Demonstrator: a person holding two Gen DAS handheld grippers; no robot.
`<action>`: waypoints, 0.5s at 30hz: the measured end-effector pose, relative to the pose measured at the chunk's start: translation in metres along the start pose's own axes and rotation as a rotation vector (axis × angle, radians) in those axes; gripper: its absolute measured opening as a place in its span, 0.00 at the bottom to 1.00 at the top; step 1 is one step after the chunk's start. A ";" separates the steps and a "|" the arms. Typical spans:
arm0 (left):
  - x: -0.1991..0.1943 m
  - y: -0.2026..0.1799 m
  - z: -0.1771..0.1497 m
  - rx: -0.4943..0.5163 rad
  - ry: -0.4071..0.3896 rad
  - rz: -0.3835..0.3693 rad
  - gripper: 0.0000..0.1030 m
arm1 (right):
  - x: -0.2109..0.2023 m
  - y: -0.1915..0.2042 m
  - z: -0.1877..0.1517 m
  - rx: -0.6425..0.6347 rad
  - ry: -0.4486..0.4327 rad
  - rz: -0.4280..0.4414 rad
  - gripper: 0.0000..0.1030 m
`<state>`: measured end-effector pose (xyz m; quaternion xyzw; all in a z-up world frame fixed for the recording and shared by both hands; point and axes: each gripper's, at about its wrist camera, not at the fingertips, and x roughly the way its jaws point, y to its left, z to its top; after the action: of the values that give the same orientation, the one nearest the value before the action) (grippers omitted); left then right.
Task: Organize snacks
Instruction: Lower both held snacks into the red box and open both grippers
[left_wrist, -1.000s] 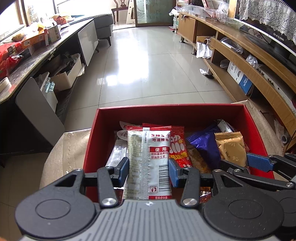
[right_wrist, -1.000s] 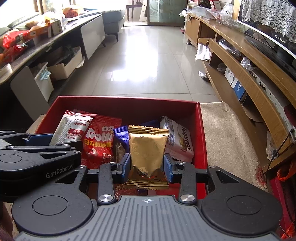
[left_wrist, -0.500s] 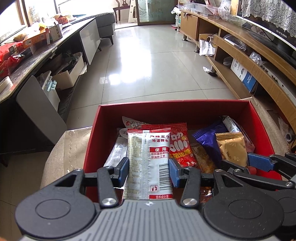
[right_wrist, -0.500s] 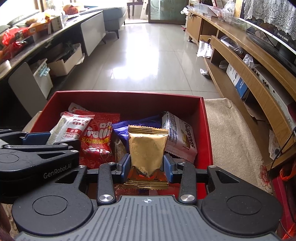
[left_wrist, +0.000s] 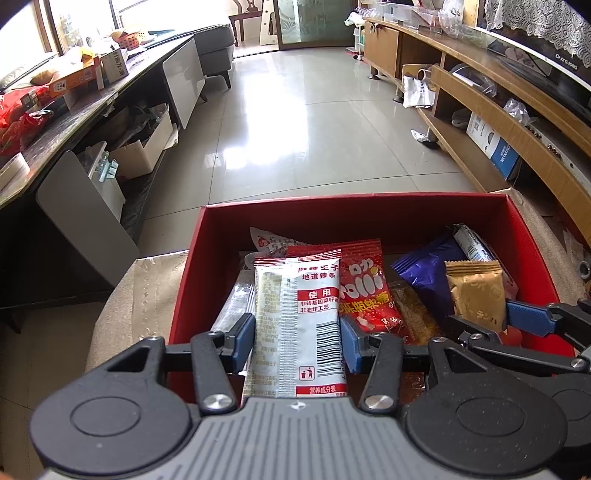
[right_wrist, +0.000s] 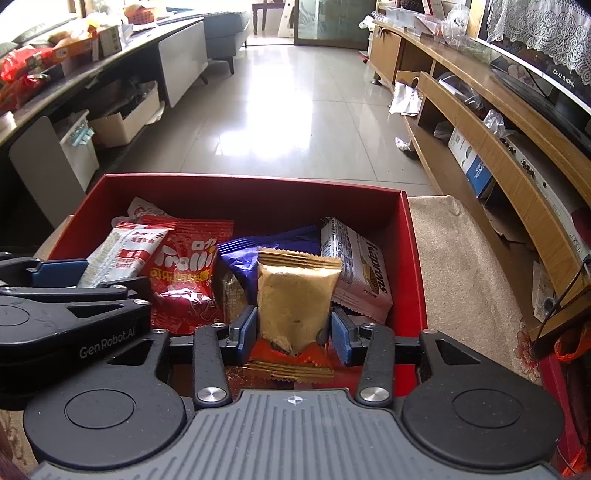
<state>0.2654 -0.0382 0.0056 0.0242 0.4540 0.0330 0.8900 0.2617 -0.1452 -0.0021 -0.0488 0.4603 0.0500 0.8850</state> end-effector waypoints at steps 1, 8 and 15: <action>0.000 0.001 0.000 -0.002 0.002 0.001 0.44 | 0.000 0.001 0.000 -0.002 -0.002 -0.007 0.51; -0.008 0.013 0.000 -0.030 0.005 -0.008 0.49 | -0.005 0.000 0.000 -0.004 -0.005 -0.023 0.67; -0.025 0.023 -0.002 -0.050 -0.022 -0.018 0.57 | -0.020 0.001 0.002 -0.003 -0.035 -0.024 0.73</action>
<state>0.2481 -0.0171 0.0262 -0.0015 0.4435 0.0361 0.8955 0.2515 -0.1452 0.0155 -0.0550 0.4441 0.0408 0.8933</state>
